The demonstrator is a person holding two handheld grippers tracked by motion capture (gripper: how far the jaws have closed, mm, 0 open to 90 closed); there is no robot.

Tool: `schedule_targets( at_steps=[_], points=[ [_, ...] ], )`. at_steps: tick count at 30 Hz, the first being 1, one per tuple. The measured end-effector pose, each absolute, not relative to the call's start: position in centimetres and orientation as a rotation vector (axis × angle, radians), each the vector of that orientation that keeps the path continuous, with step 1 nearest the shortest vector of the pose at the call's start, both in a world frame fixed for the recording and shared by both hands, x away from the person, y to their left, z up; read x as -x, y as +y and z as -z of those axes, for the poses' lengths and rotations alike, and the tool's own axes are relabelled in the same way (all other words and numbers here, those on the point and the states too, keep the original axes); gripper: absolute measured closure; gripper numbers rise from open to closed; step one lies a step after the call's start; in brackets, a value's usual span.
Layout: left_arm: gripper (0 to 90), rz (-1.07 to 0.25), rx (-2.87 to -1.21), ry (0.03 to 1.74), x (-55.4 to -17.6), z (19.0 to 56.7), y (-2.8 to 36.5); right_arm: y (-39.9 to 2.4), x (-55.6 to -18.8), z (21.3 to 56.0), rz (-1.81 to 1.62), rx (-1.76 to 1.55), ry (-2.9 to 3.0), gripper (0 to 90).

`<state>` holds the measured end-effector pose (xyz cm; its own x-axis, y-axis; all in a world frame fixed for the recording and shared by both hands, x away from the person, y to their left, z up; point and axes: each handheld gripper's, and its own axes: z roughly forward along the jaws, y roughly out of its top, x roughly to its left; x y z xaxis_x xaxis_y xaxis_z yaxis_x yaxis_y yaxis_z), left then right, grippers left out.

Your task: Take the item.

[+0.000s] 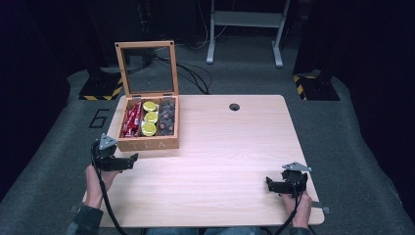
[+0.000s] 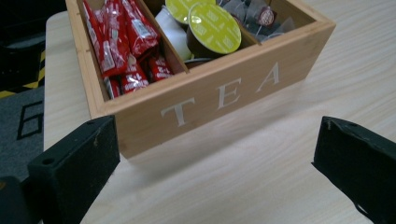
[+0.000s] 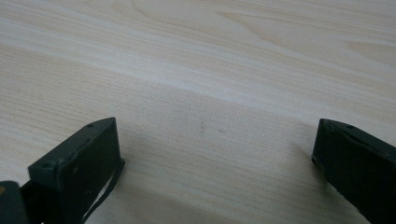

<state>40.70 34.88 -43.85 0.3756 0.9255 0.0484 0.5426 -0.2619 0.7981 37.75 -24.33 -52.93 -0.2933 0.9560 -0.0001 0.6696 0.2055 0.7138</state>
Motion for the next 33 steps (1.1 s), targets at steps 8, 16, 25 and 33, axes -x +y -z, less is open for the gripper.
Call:
schedule_targets(
  at_steps=[8,16,25,33],
  points=[
    [1.3,-0.686,-1.912,1.252,-42.1,42.8,34.3,-24.3,-37.8,52.9,-0.856,-1.509,2.039,0.3],
    [2.1,-0.690,-1.909,1.249,-43.7,42.4,33.9,-24.3,-37.8,52.9,-0.857,-1.509,2.040,0.5],
    [3.6,-0.709,-1.920,1.241,-46.0,41.6,32.9,-24.3,-37.8,52.9,-0.858,-1.509,2.040,0.5],
    [9.7,-0.704,-1.930,1.239,-47.9,41.4,32.5,-24.4,-37.8,52.9,-0.859,-1.503,2.039,0.8]
  ],
)
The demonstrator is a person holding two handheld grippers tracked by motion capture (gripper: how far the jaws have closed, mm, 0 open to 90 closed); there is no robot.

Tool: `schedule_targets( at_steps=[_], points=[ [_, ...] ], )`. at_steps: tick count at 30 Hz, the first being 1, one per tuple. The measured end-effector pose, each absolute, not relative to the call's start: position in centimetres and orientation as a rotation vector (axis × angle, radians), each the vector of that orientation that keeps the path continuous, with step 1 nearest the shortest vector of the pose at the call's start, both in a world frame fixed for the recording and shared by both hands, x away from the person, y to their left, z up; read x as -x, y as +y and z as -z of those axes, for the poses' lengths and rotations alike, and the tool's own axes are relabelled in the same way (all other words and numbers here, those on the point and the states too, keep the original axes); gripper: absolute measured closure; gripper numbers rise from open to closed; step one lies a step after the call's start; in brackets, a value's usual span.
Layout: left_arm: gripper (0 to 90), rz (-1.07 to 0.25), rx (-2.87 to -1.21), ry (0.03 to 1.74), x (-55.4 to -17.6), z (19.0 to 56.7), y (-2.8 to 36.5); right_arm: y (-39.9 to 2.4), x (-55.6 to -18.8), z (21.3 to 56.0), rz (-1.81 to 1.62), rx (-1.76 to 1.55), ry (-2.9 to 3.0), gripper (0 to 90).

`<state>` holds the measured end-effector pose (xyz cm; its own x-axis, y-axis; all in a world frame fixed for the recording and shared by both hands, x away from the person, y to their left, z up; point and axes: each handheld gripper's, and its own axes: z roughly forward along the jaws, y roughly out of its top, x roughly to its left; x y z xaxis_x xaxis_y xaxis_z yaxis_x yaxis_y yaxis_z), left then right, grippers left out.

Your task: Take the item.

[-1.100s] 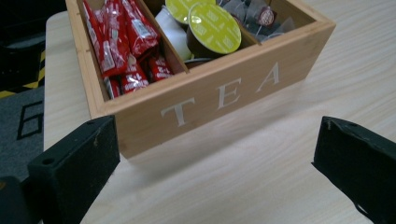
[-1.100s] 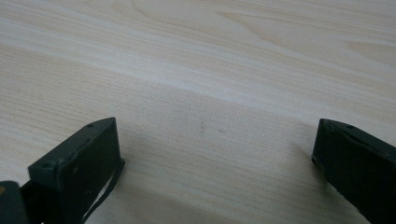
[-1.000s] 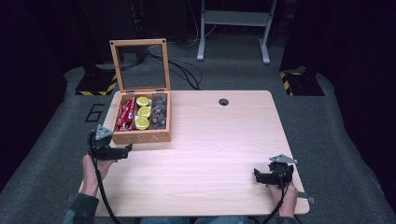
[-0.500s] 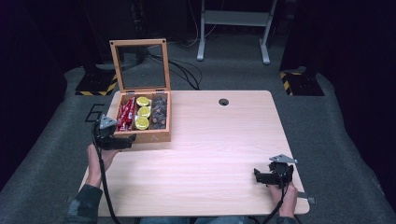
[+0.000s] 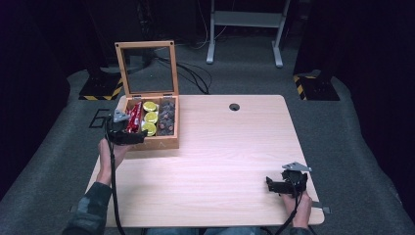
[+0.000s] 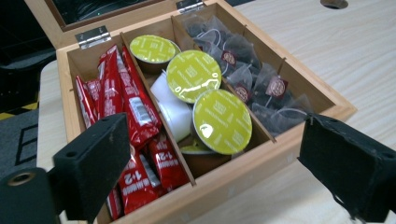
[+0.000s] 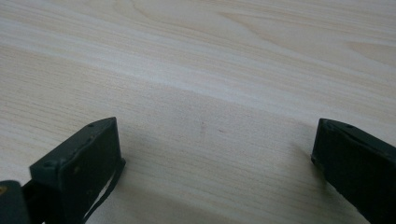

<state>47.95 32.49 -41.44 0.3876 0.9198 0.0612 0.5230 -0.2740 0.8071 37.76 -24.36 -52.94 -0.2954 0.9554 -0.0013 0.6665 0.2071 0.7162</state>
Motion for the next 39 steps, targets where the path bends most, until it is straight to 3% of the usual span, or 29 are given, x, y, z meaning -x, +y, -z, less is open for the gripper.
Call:
schedule_targets(
  at_steps=[16,24,39],
  points=[
    [15.4,-0.644,-2.008,1.243,-51.5,43.1,31.4,-24.4,-37.8,52.9,-0.860,-1.503,2.040,0.9],
    [29.6,-0.603,-2.036,1.255,-52.4,44.0,31.3,-24.3,-37.8,52.9,-0.865,-1.505,2.036,0.9],
    [43.9,-0.549,-2.105,1.268,-53.1,45.9,30.8,-24.4,-37.7,53.0,-0.865,-1.503,2.037,1.0]
  ],
)
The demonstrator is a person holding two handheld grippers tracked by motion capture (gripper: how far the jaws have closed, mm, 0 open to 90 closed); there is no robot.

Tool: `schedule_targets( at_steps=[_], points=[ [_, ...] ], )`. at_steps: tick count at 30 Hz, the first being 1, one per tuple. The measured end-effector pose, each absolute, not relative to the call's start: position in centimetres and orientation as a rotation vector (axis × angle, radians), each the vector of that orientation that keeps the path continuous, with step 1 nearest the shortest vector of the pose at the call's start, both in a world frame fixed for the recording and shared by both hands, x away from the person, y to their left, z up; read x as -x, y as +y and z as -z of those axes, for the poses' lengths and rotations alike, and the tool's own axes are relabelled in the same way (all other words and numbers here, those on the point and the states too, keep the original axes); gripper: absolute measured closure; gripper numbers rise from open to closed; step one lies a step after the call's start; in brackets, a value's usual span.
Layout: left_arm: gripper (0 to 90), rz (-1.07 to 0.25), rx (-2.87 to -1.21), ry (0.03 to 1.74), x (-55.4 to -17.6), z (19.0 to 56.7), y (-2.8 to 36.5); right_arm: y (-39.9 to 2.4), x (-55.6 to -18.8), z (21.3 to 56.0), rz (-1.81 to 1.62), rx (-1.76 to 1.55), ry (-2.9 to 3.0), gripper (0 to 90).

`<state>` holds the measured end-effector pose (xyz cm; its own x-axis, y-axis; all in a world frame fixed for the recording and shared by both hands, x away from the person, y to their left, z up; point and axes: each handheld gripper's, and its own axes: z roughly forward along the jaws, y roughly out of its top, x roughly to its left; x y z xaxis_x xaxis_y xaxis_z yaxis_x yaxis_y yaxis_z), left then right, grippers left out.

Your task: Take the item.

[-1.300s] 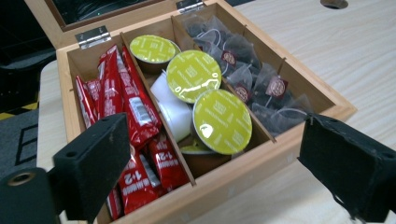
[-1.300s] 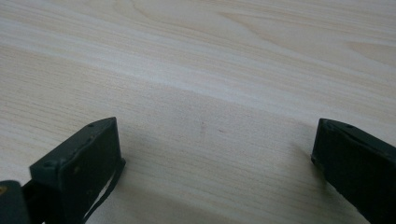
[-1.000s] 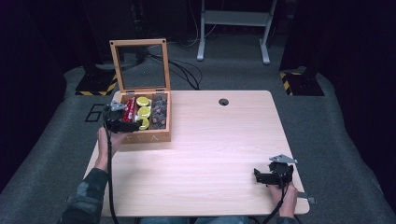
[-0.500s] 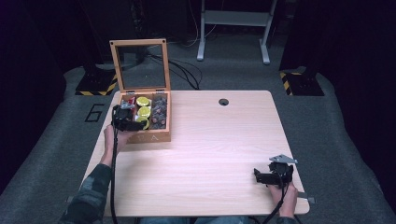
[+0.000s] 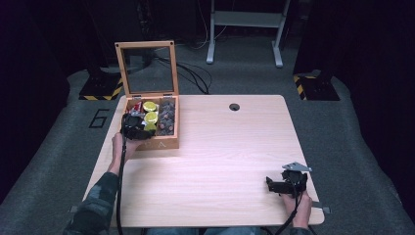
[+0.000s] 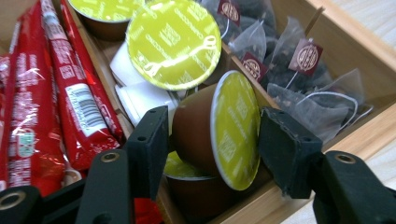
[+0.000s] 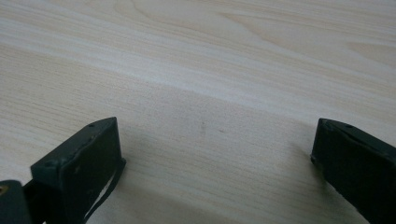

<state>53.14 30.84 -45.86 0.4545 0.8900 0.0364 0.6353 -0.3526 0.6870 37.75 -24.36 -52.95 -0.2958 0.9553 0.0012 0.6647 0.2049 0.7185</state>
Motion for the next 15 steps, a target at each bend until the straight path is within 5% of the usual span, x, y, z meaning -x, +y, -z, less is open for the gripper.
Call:
schedule_targets(
  at_steps=[15],
  points=[
    [53.3,-0.565,-2.069,1.290,-53.15,46.14,31.03,-24.36,-37.75,52.96,-0.867,-1.502,2.037,1.0]
  ],
)
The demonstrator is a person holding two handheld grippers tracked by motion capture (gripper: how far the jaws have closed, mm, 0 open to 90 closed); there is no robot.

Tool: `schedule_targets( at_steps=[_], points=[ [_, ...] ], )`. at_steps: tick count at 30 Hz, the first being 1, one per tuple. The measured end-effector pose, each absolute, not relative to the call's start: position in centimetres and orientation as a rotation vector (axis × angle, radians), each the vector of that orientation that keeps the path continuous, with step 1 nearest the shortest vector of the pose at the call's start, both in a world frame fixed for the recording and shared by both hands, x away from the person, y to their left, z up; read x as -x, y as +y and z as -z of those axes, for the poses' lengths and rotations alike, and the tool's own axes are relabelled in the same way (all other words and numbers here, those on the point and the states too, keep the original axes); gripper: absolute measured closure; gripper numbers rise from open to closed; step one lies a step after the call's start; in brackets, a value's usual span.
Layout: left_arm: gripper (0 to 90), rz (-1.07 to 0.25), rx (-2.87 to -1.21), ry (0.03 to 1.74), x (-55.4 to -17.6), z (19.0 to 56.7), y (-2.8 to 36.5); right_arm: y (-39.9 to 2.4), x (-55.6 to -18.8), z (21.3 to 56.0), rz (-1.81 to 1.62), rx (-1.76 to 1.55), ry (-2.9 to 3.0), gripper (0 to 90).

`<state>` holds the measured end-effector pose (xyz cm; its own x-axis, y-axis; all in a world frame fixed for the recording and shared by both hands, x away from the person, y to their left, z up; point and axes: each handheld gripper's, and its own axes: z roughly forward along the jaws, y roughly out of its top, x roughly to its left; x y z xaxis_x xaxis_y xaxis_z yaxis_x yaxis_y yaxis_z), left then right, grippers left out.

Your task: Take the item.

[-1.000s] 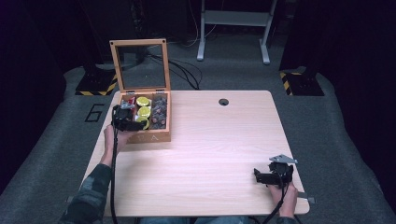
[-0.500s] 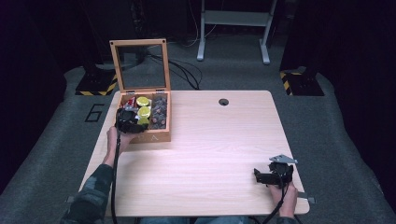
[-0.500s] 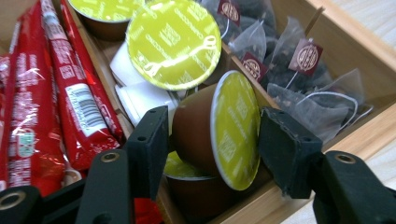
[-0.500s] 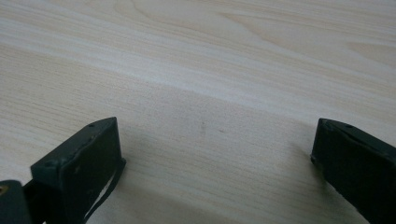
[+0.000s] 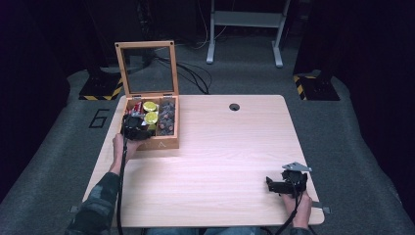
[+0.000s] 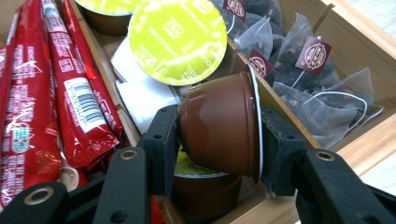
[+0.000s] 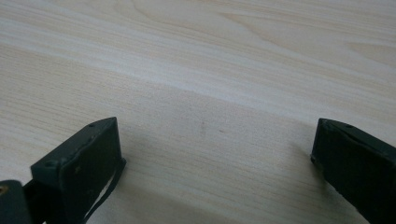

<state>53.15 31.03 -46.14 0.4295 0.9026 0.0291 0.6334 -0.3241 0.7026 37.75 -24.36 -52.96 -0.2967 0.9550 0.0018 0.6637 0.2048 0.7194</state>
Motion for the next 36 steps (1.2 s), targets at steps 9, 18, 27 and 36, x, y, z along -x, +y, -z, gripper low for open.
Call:
schedule_targets(
  at_steps=[9,18,27,36],
  points=[
    [54.2,-0.589,-2.038,1.284,-52.7,45.5,31.6,-24.4,-37.7,53.0,-0.866,-1.502,2.037,1.0],
    [54.5,-0.604,-2.006,1.260,-52.2,44.6,31.7,-24.4,-37.8,53.0,-0.867,-1.502,2.036,1.0],
    [54.6,-0.620,-1.977,1.226,-51.3,43.6,31.5,-24.4,-37.7,53.0,-0.867,-1.502,2.036,1.0],
    [54.6,-0.639,-1.977,1.161,-50.2,42.2,31.0,-24.4,-37.7,53.0,-0.866,-1.504,2.036,1.0]
  ],
)
